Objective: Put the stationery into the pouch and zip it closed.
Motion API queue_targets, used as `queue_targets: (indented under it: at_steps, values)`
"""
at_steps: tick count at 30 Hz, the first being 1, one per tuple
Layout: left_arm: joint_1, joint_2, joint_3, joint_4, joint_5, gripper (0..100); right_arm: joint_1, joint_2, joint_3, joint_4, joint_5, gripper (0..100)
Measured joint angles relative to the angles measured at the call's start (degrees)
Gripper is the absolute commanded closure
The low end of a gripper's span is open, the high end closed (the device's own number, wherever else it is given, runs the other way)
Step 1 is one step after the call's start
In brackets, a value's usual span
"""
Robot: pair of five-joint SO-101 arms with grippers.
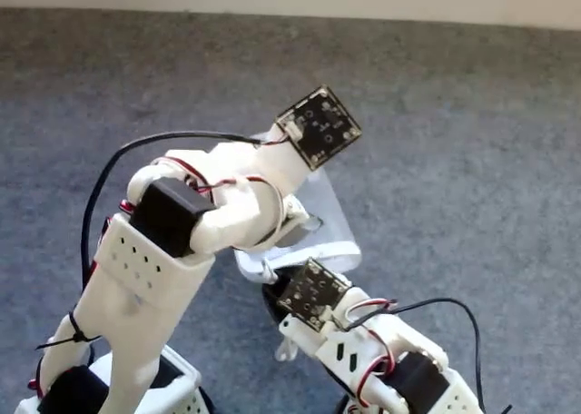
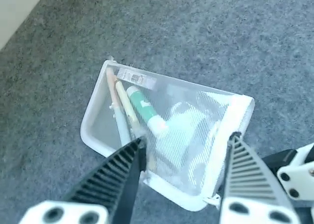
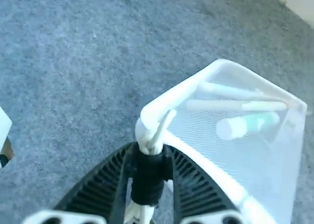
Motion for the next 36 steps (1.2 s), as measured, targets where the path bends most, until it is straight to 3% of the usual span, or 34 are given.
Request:
queue_targets:
  at_steps: [10, 17, 21, 36]
  values:
    - [-0.18, 0.0, -2.46, 0.09, 0.0, 75, 0.26, -0.09, 0.0, 0.0, 0.0, 99.4]
    - [-0.18, 0.0, -9.67, 6.59, 0.0, 75, 10.81, -0.09, -1.32, 0.0, 0.0, 99.4]
    - [-0.18, 0.0, -11.87, 8.26, 0.0, 76, 13.1, -0.09, -2.9, 0.0, 0.0, 99.4]
    - [-0.26, -9.85, -6.42, 9.23, -3.43, 76, 23.12, -0.26, -6.95, 0.0, 0.0, 99.4]
